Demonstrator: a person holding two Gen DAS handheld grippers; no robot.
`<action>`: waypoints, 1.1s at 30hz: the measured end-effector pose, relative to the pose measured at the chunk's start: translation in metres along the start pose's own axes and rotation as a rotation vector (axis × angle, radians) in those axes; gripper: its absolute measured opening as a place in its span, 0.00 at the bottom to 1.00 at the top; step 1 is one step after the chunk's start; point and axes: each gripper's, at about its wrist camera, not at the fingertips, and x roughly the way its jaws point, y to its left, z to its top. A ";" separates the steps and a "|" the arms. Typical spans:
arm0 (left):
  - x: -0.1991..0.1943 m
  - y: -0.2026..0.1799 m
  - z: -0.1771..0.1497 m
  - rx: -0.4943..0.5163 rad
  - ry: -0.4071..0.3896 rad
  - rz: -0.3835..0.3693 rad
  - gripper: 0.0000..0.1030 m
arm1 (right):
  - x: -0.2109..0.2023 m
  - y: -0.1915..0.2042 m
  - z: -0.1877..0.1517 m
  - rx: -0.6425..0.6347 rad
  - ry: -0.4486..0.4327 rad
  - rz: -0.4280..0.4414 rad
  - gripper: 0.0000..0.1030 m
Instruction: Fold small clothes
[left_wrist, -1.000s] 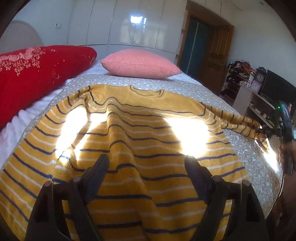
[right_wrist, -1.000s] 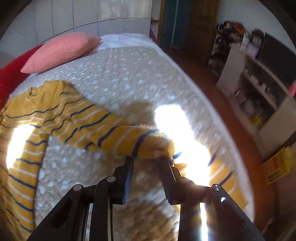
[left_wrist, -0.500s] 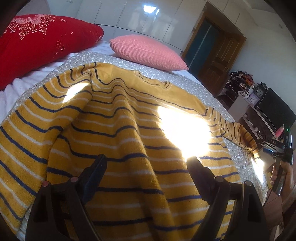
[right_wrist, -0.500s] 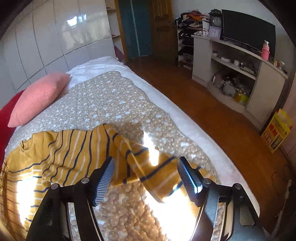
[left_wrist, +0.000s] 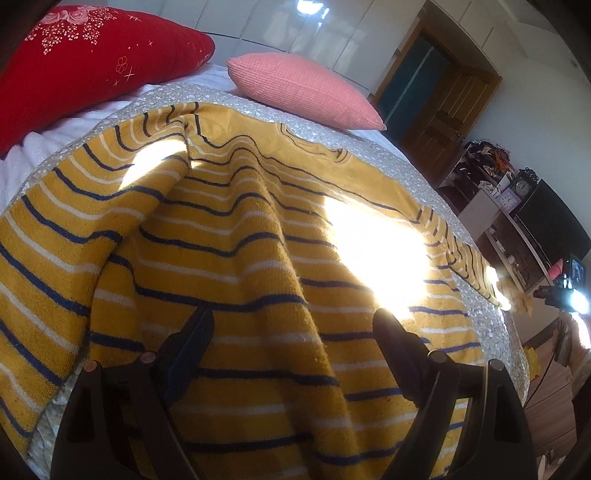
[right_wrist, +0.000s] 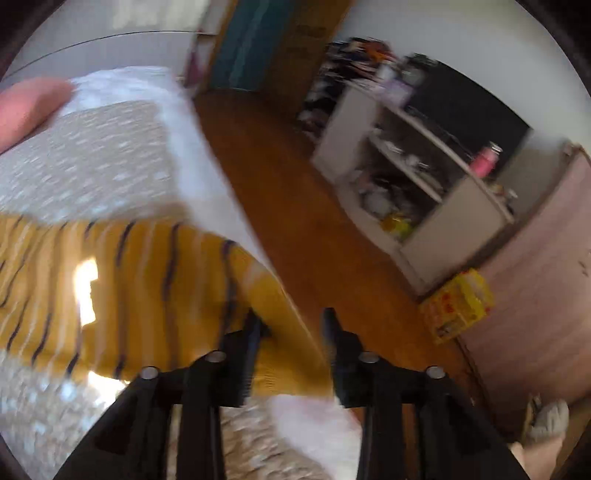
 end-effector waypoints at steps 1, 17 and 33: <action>0.000 0.000 0.000 -0.001 0.000 -0.003 0.84 | -0.007 -0.012 0.002 0.079 -0.017 0.068 0.51; 0.001 -0.001 0.000 -0.003 0.012 -0.007 0.87 | 0.003 0.030 -0.104 0.439 0.220 0.726 0.65; -0.041 0.035 0.013 -0.164 -0.072 -0.076 0.88 | -0.112 0.124 -0.025 -0.106 -0.172 0.447 0.07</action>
